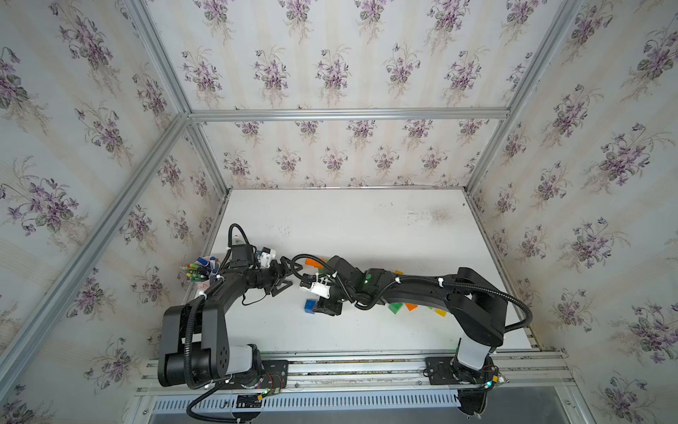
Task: Assemble a fork with lego
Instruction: Pick up the lego brick from the center of the board.
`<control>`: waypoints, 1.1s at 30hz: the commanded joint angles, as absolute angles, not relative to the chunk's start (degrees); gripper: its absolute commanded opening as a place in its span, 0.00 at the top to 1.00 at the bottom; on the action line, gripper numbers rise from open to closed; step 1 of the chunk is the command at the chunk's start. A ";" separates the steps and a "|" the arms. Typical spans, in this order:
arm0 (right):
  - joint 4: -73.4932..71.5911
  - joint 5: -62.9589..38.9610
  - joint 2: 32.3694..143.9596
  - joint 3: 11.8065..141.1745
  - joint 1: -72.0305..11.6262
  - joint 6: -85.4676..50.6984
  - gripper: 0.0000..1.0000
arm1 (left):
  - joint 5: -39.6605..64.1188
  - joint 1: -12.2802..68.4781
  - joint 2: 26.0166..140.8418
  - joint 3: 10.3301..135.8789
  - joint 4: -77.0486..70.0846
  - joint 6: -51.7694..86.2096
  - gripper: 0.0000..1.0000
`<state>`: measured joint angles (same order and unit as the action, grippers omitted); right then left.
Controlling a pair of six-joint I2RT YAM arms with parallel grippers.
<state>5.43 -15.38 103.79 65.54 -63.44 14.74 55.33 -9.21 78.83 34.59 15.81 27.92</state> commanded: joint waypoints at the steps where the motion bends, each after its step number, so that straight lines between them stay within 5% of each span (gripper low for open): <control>1: 3.61 -12.85 105.44 66.46 -64.22 12.94 0.43 | 55.37 -9.75 78.49 34.29 15.07 27.61 0.11; 20: 7.29 -12.56 112.57 71.30 -64.96 12.69 0.42 | 56.40 -11.80 79.52 33.59 14.11 27.33 0.11; 33: 10.41 -12.39 115.31 74.30 -65.04 13.19 0.62 | 56.45 -11.94 79.88 33.62 13.80 27.40 0.11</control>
